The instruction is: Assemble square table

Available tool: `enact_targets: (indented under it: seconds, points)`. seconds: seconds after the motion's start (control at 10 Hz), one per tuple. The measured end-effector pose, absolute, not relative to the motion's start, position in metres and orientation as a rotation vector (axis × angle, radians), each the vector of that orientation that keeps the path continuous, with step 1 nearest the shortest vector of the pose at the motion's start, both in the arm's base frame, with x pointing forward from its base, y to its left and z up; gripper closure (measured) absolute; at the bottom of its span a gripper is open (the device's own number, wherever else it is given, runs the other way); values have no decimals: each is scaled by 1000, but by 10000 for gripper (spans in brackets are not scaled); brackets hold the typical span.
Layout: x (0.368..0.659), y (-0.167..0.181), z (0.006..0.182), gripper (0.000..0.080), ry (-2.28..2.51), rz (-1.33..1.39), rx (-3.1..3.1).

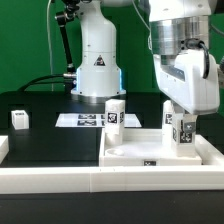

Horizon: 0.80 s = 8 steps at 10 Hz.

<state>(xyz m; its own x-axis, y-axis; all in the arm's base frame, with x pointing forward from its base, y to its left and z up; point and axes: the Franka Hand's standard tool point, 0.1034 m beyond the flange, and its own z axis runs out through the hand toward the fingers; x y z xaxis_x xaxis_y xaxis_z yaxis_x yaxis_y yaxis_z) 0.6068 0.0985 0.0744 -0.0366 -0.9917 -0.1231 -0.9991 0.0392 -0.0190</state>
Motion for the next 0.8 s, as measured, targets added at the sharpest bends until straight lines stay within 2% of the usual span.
enact_targets:
  seconds: [0.6,0.7,0.8]
  points:
    - [606,104,75,509,2463,142,-1783]
    - [606,104,75,327,2459,142,-1789]
    - [606,104,75,206,2417,139,-1841]
